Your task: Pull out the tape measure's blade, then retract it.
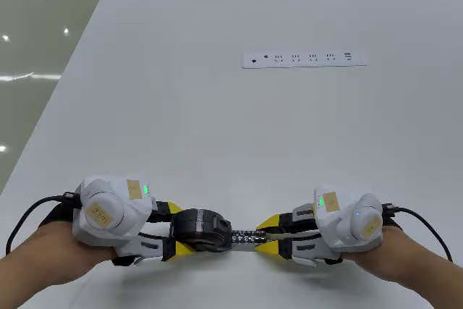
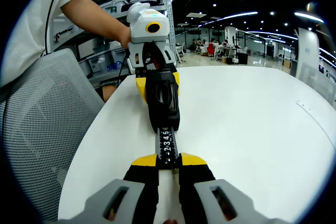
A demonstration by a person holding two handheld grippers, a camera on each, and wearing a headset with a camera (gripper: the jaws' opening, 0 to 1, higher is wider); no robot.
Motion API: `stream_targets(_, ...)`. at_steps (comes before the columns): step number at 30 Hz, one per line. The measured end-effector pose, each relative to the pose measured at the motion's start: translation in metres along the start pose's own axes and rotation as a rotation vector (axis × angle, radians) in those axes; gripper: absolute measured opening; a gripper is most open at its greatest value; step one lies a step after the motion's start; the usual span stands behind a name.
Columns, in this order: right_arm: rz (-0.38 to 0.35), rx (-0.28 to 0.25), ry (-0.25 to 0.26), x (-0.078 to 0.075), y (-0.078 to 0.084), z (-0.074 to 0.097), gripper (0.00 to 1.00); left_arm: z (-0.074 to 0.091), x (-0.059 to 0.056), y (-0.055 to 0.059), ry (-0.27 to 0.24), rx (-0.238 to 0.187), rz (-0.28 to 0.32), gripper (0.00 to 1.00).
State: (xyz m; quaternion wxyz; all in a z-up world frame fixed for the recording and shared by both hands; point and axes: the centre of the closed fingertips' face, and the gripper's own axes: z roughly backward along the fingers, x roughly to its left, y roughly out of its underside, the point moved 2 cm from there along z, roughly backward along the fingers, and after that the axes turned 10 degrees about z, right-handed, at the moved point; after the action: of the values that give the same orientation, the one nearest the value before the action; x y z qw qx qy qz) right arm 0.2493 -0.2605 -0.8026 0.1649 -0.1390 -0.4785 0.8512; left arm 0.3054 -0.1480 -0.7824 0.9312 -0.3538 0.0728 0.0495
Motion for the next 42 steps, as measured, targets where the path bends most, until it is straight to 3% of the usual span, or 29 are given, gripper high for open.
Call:
stream_targets(22,-0.013,0.042,0.032,0.002,0.014,0.041,0.11,0.001,0.001,0.002,-0.007,0.011,-0.003,0.29)
stream_targets(42,-0.036,0.112,0.067,0.001,0.041,0.090,0.11,0.000,0.000,0.000,-0.007,0.009,-0.003,0.29)
